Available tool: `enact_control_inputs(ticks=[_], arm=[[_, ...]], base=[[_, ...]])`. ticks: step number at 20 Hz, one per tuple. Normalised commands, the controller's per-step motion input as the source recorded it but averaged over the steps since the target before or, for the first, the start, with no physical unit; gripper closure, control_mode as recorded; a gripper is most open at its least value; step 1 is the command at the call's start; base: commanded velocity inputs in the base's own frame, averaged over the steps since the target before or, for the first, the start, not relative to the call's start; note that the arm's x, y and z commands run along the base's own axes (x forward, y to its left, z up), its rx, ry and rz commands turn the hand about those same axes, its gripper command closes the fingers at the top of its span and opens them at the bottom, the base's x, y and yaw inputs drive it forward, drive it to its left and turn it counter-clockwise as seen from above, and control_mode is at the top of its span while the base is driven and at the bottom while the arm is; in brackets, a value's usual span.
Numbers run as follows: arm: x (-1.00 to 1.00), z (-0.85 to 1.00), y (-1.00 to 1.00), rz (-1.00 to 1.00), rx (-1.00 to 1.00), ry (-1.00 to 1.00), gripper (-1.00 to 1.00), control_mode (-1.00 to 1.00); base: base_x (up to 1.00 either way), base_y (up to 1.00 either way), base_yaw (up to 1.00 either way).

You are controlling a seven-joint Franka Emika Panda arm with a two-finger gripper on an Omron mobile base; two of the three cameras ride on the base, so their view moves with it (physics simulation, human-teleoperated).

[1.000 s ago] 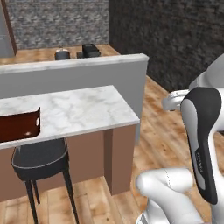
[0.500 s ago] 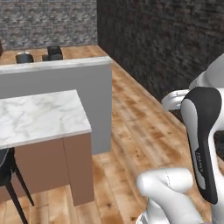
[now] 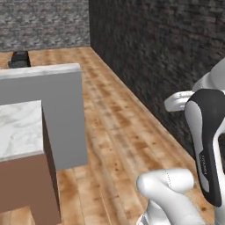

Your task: There is a tray on the dining counter. Grab the cup, mug, and pitcher and place them on the tray. The pitcher may be placed next to the tray if it cannot fit the tray.

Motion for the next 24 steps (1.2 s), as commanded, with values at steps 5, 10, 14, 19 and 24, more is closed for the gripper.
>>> enact_control_inputs(ticks=[5, 10, 14, 19, 24], arm=[[0.00, 0.00, 0.00, 0.00, 0.00, 0.00, -1.00, 1.00], [0.00, 0.00, 0.00, 0.00, 0.00, 0.00, -1.00, 1.00], [0.00, 0.00, 0.00, 0.00, 0.00, 0.00, -1.00, 1.00], [0.00, 0.00, 0.00, 0.00, 0.00, 0.00, -1.00, 1.00], [0.00, 0.00, 0.00, 0.00, 0.00, 0.00, -1.00, 1.00]], base=[[1.00, -0.47, 0.05], [1.00, -0.42, 0.04], [1.00, -0.41, 0.08], [1.00, -0.52, 0.10], [1.00, -0.62, 0.10]])
